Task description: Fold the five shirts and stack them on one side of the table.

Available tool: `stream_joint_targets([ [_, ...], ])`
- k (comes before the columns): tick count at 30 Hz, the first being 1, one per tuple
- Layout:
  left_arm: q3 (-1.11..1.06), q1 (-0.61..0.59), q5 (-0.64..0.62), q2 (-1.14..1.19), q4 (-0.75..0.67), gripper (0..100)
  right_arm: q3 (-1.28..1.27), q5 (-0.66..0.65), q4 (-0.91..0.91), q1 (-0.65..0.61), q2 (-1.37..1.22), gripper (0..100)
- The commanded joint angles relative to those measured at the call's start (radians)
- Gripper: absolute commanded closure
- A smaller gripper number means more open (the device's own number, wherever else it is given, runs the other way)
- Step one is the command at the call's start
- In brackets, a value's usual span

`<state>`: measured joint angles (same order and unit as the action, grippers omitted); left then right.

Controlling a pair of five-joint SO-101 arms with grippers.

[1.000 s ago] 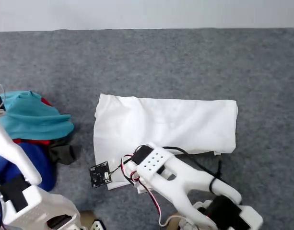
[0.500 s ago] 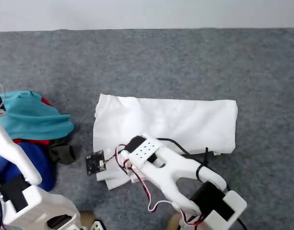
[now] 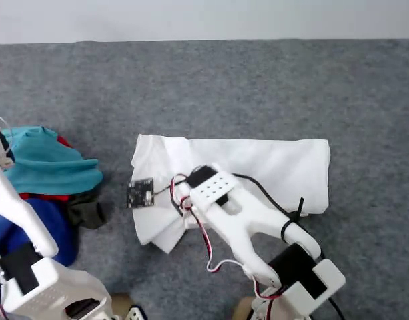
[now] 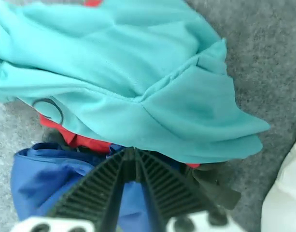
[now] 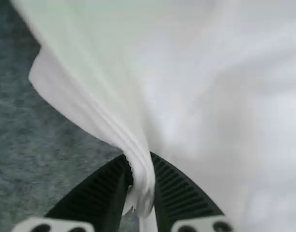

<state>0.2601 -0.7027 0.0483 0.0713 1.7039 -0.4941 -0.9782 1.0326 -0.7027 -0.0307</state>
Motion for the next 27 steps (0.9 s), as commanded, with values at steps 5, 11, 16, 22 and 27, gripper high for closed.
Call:
stream_joint_targets([
  [5, -0.004, 0.002, -0.006, -0.055, -0.028, 100, 0.117, 0.048, -0.018, 0.065, 0.001, 96.8],
  [11, -0.005, 0.002, -0.006, -0.055, -0.037, 100, 0.259, 0.115, -0.008, 0.114, -0.122, 96.8],
  [16, -0.005, 0.002, -0.006, -0.055, -0.037, 100, 0.417, 0.167, 0.064, 0.136, -0.252, 96.2],
  [22, -0.005, 0.002, -0.005, -0.055, -0.037, 100, 0.588, 0.282, 0.171, 0.177, -0.377, 84.3],
  [27, -0.005, 0.002, -0.005, -0.055, -0.037, 100, 0.674, 0.345, 0.173, 0.223, -0.430, 74.9],
])
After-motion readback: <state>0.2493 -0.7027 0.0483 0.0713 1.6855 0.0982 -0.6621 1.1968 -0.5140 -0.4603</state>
